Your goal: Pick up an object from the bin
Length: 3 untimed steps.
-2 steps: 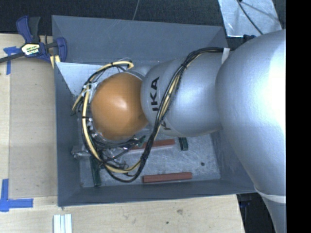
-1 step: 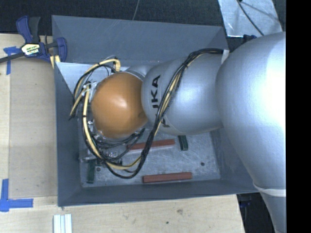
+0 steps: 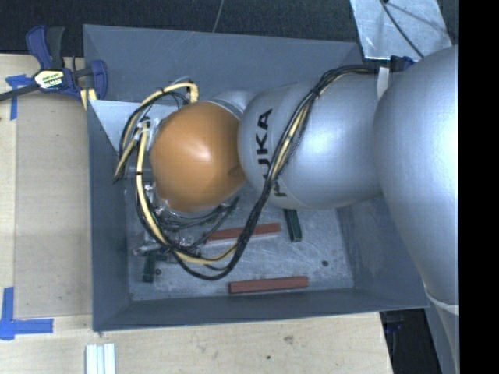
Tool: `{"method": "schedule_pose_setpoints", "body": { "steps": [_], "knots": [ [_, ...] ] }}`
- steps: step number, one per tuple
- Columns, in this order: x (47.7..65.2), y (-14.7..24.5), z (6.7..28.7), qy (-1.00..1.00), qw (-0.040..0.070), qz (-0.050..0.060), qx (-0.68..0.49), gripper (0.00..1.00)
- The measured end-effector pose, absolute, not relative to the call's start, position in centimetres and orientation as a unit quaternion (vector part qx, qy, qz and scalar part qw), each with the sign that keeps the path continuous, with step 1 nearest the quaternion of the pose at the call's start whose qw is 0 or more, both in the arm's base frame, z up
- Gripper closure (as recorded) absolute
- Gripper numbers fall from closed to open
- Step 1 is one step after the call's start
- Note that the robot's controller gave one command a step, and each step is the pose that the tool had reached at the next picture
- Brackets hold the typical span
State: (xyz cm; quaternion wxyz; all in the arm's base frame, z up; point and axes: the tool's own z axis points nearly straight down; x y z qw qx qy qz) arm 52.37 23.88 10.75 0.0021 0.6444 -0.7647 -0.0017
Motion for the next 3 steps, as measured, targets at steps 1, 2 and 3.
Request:
{"method": "schedule_pose_setpoints", "body": {
  "steps": [1,2,3],
  "knots": [
    [52.5,24.0,13.6,-0.765,-0.001,-0.001,0.644,1.00],
    [52.6,24.0,14.7,-0.765,-0.003,0.000,0.644,1.00],
    [52.6,24.0,15.5,-0.766,-0.002,0.000,0.643,1.00]
  ]
}}
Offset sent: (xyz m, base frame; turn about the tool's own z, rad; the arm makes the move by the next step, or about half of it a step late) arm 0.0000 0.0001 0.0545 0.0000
